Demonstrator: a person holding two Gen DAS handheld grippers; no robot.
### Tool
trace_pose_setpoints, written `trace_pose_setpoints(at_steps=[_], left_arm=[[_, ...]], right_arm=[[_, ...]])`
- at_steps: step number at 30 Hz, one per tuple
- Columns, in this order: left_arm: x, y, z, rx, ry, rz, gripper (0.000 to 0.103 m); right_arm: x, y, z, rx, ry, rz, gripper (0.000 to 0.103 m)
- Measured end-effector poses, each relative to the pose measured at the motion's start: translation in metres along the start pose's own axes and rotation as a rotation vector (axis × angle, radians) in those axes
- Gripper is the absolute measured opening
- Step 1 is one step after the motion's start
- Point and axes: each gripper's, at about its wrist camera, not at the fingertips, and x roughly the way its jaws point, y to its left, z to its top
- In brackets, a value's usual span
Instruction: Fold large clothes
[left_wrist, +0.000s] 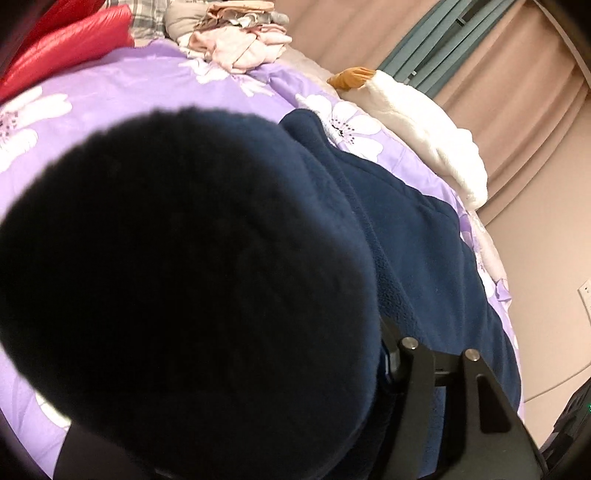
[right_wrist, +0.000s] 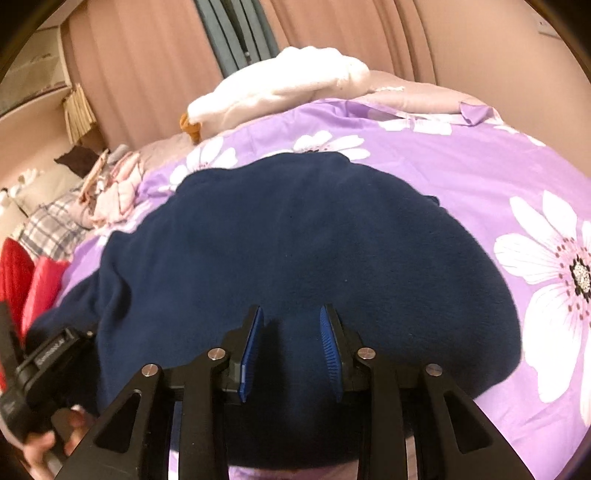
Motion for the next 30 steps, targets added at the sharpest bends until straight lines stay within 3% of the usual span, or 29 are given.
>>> trace_pose_setpoints(at_steps=[3,6,9,12,15,19,23,27,30], left_arm=[[-0.001,-0.007,0.001,0.033,-0.019,0.026,0.060],[-0.008,-0.022,0.001,0.120,-0.067,0.068,0.056],[-0.024,-0.040,0.003,0.211,-0.128,0.058,0.055],[-0.040,-0.045,0.006,0.233,-0.163,0.011,0.055],[-0.049,-0.056,0.009,0.261,-0.191,-0.005,0.054],[-0.059,-0.091,0.004,0.341,-0.262,-0.008,0.054],[-0.066,-0.140,-0.009,0.426,-0.293,-0.082,0.054],[-0.051,-0.199,-0.033,0.589,-0.300,-0.096,0.054],[-0.033,-0.224,-0.053,0.631,-0.221,-0.154,0.054]], right_arm=[[0.006,0.014,-0.005,-0.095,-0.020,-0.026,0.052],[0.008,0.020,-0.011,-0.148,-0.051,-0.068,0.053],[0.003,0.008,-0.005,-0.106,-0.039,-0.014,0.053],[-0.008,-0.015,0.008,0.009,-0.006,0.085,0.053],[-0.034,-0.051,0.023,0.173,-0.047,0.151,0.053],[-0.069,-0.121,0.041,0.337,-0.179,0.083,0.053],[-0.063,-0.180,0.039,0.526,-0.125,0.027,0.053],[-0.063,-0.214,0.031,0.669,-0.108,0.089,0.053],[-0.073,-0.221,0.030,0.679,-0.125,0.055,0.053]])
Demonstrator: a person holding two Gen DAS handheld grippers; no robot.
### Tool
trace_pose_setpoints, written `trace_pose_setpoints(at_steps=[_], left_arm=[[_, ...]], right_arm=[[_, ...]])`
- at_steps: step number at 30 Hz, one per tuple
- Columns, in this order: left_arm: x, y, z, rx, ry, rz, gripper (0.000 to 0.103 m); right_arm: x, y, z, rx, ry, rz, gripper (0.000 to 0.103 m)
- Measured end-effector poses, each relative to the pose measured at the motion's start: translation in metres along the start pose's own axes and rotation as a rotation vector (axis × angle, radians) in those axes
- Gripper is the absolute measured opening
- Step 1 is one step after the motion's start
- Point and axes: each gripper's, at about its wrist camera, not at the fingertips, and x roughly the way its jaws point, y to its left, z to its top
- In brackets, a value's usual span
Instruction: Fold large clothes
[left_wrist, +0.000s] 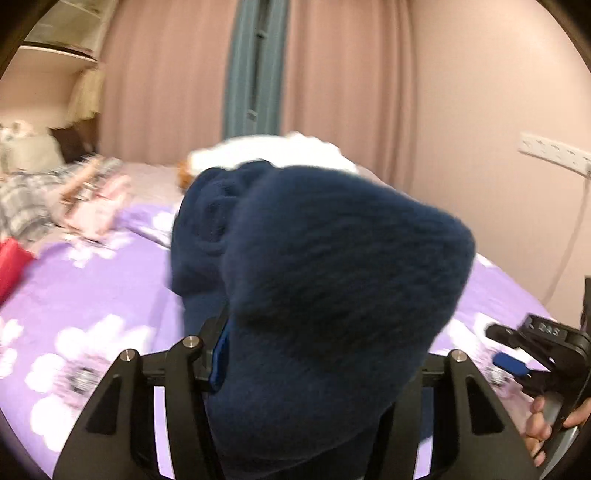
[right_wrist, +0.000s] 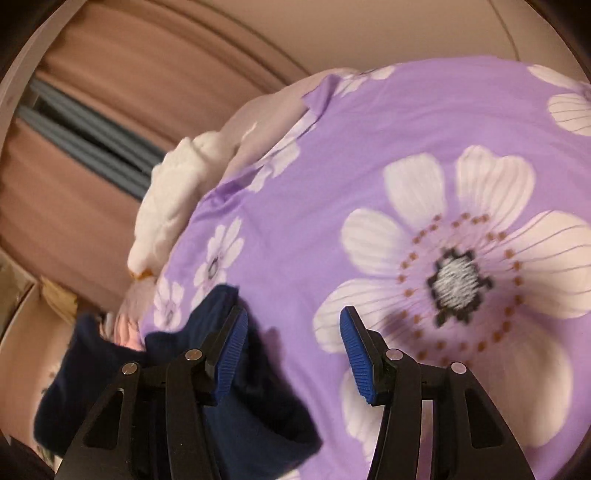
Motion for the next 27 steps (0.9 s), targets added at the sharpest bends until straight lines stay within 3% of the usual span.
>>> trace_pose_setpoints(at_steps=[3,5,6,9,15,20,24,27], left_arm=[[0.016,-0.017,-0.016,-0.006,0.076,-0.094,0.054],[0.026,-0.030,-0.028,0.034,0.124,-0.117,0.053],[0.032,-0.039,-0.037,0.075,0.144,-0.115,0.053],[0.034,-0.055,-0.050,0.181,0.106,-0.060,0.058],[0.037,-0.037,-0.037,0.035,0.151,-0.145,0.077],[0.025,-0.042,-0.036,-0.002,0.159,-0.228,0.092],[-0.001,-0.047,-0.038,-0.030,0.177,-0.272,0.094],[-0.026,-0.034,-0.032,-0.097,0.173,-0.406,0.096]], right_arm=[[-0.012,-0.004,0.005,-0.022,-0.037,-0.025,0.053],[-0.014,-0.009,0.007,-0.013,-0.048,-0.057,0.053],[-0.015,-0.015,0.009,-0.001,-0.042,-0.072,0.053],[-0.010,-0.028,0.012,0.034,0.004,-0.072,0.053],[-0.007,-0.033,0.012,0.022,0.036,-0.119,0.055],[-0.007,-0.041,0.014,0.036,0.043,-0.135,0.058],[-0.005,-0.044,0.011,0.051,0.066,-0.130,0.058],[0.000,-0.039,0.008,0.037,0.083,-0.135,0.058]])
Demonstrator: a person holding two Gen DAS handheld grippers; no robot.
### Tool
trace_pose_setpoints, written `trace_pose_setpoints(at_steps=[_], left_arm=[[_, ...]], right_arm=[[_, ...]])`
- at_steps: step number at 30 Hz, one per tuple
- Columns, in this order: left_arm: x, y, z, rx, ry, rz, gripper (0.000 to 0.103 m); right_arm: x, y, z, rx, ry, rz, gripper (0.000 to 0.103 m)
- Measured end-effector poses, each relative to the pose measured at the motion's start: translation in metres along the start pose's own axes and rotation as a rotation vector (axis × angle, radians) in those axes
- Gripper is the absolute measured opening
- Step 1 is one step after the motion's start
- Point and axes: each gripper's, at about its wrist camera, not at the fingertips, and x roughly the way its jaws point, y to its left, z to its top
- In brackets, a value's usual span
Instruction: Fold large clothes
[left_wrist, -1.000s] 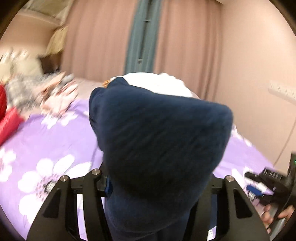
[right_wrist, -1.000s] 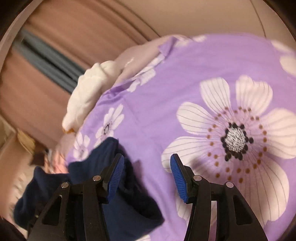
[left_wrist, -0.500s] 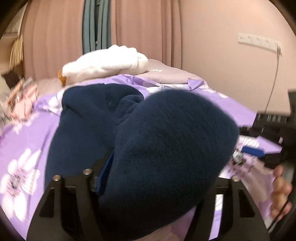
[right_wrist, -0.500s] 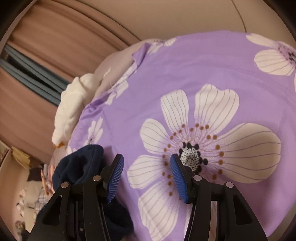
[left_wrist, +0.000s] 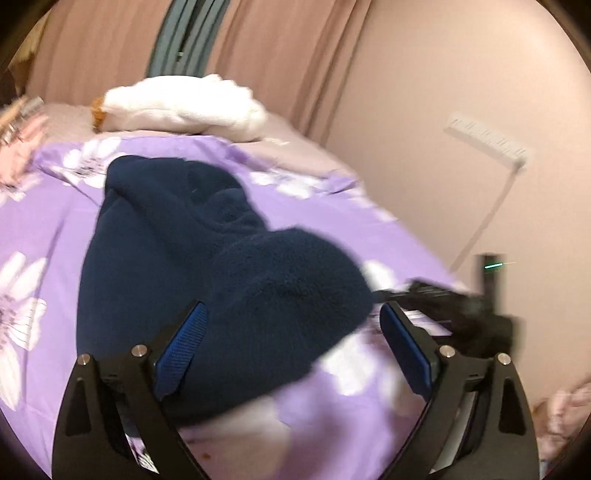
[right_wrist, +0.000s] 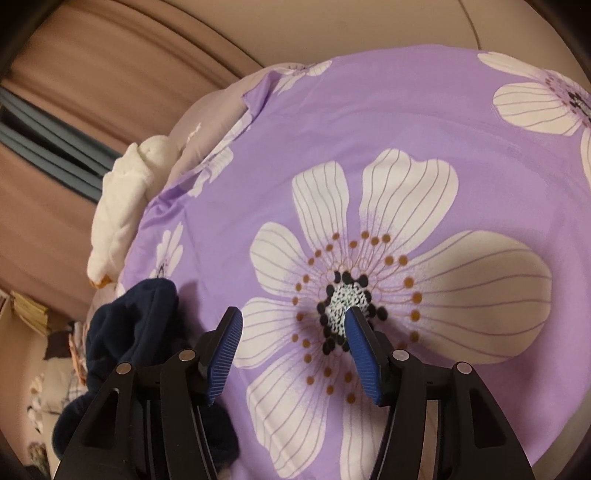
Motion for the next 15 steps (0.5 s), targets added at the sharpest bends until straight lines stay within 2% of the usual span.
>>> trace_pose_setpoints(at_steps=[2,4,6,9,15], left_arm=[[-0.016,0.007,0.004,-0.066,-0.001,-0.073,0.099],[-0.029,0.015,0.009,-0.122,0.012,-0.095,0.099],[-0.040,0.024,0.014,-0.156,0.014,-0.059,0.099],[-0.058,0.039,0.018,-0.178,-0.044,0.044,0.099],[-0.078,0.078,0.018,-0.252,-0.131,0.073,0.100]], right_arm=[[0.001,0.004,-0.002,-0.024,0.002,-0.012,0.058],[0.002,0.007,-0.004,-0.042,-0.001,-0.034,0.058],[0.003,0.007,-0.005,-0.051,-0.008,-0.053,0.058],[0.005,0.005,-0.006,-0.050,-0.001,-0.074,0.058],[0.007,0.006,-0.009,-0.067,-0.003,-0.104,0.058]])
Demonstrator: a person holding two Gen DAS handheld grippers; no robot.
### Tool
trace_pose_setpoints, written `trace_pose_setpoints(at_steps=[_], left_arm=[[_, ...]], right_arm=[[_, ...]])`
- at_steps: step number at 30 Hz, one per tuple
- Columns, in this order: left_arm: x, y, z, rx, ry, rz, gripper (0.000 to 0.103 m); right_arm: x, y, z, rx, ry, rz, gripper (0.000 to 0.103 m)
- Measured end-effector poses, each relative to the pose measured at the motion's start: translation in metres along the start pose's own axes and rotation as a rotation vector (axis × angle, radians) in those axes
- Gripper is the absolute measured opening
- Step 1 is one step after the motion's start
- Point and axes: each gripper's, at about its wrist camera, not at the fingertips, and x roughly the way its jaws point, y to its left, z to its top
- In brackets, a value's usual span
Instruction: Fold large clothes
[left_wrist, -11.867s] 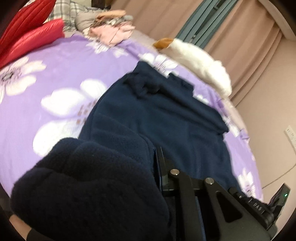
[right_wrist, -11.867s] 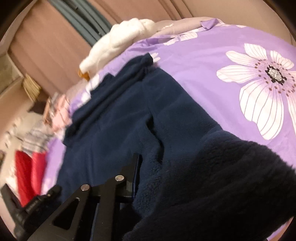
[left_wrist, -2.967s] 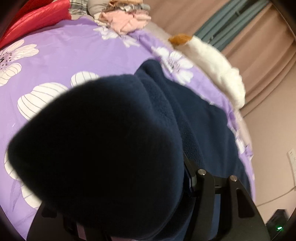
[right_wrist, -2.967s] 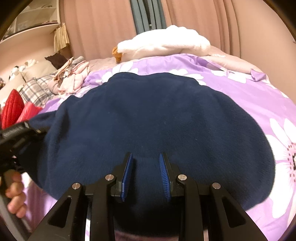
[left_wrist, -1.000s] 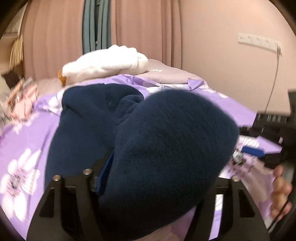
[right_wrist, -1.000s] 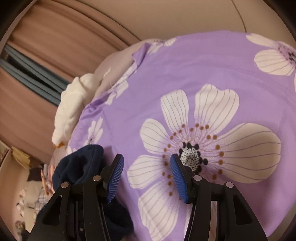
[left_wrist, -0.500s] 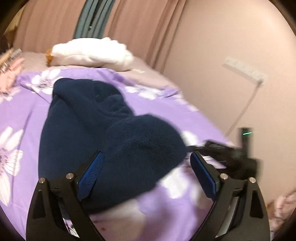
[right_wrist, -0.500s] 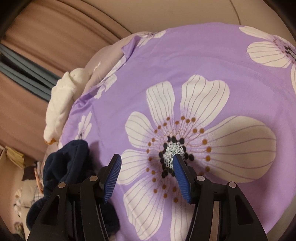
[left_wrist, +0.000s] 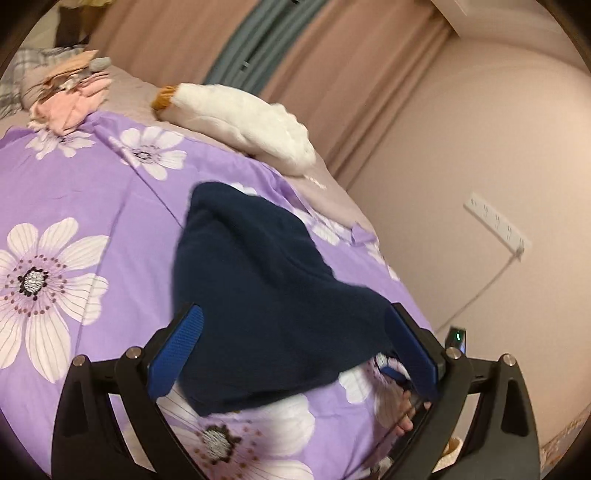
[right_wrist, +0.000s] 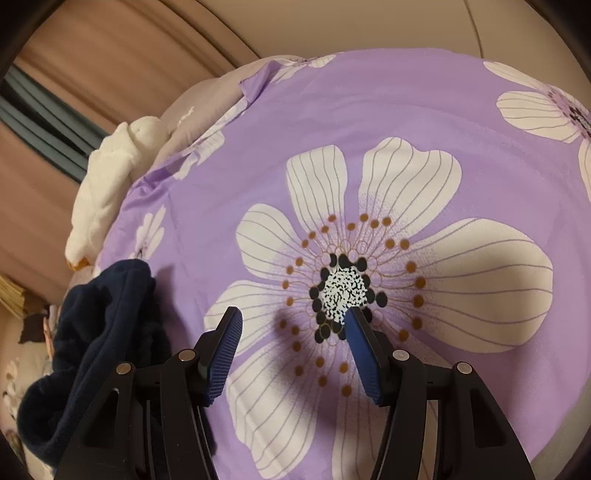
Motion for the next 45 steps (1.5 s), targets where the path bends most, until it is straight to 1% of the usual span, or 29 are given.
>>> trace_pose_setpoints(at_steps=[1,3,4,6,7,8,10,11,12,15,17,19,24,26,28,30,33,34,37,40,43,45], left_arm=[[0.001,0.009,0.002,-0.015,-0.019,0.038,0.100],[0.007,0.031,0.005,-0.041,-0.057,0.162,0.100],[0.010,0.038,0.004,-0.044,-0.065,0.203,0.100],[0.020,0.059,0.002,-0.039,-0.070,0.328,0.100],[0.022,0.068,0.001,-0.042,-0.075,0.367,0.100],[0.025,0.080,-0.002,-0.055,-0.087,0.428,0.100],[0.029,0.103,-0.006,-0.102,-0.076,0.501,0.100],[0.032,0.113,-0.007,-0.130,-0.057,0.517,0.099],[0.035,0.124,-0.008,-0.163,-0.038,0.515,0.099],[0.033,0.145,-0.009,-0.249,-0.025,0.517,0.099],[0.032,0.151,-0.008,-0.279,-0.021,0.495,0.099],[0.031,0.154,-0.006,-0.280,-0.016,0.484,0.099],[0.026,0.147,-0.011,-0.212,-0.027,0.542,0.099],[0.024,0.148,-0.011,-0.204,-0.026,0.536,0.099],[0.021,0.150,-0.011,-0.206,-0.028,0.522,0.100],[0.016,0.151,-0.010,-0.209,-0.036,0.525,0.100],[0.012,0.153,-0.008,-0.212,-0.039,0.529,0.100],[0.011,0.154,-0.006,-0.214,-0.039,0.526,0.100],[0.006,0.156,-0.002,-0.226,-0.058,0.521,0.100],[0.000,0.160,0.002,-0.249,-0.077,0.524,0.100],[-0.004,0.166,0.006,-0.283,-0.084,0.506,0.100],[-0.009,0.172,0.007,-0.323,-0.092,0.497,0.100]], right_arm=[[0.000,0.001,-0.001,-0.008,-0.002,-0.011,0.058],[0.001,0.004,-0.002,-0.025,-0.008,-0.030,0.058],[0.001,0.007,-0.003,-0.036,-0.011,-0.042,0.058],[0.002,0.009,-0.004,-0.050,-0.017,-0.059,0.058],[0.001,0.010,-0.004,-0.054,-0.022,-0.066,0.058],[0.001,0.012,-0.004,-0.056,-0.027,-0.066,0.058],[0.001,0.015,-0.004,-0.059,-0.030,-0.064,0.058],[0.002,0.016,-0.005,-0.061,-0.029,-0.065,0.058],[0.003,0.018,-0.005,-0.062,-0.030,-0.065,0.058],[0.006,0.024,-0.008,-0.066,-0.028,-0.069,0.058],[0.009,0.028,-0.010,-0.070,-0.022,-0.071,0.058],[0.012,0.031,-0.012,-0.074,-0.022,-0.079,0.058],[0.014,0.038,-0.018,-0.101,-0.042,-0.110,0.058],[0.014,0.040,-0.019,-0.109,-0.044,-0.122,0.058],[0.010,0.044,-0.019,-0.124,-0.043,-0.089,0.058],[0.002,0.047,-0.018,-0.141,-0.060,-0.061,0.059],[-0.012,0.052,-0.019,-0.150,-0.116,-0.069,0.058],[-0.018,0.053,-0.019,-0.140,-0.127,-0.055,0.058],[-0.032,0.061,-0.021,-0.118,-0.125,0.014,0.059],[-0.047,0.078,-0.031,-0.142,-0.158,0.028,0.059],[-0.060,0.109,-0.041,-0.214,-0.196,0.037,0.059],[-0.066,0.127,-0.044,-0.238,-0.214,0.035,0.058]])
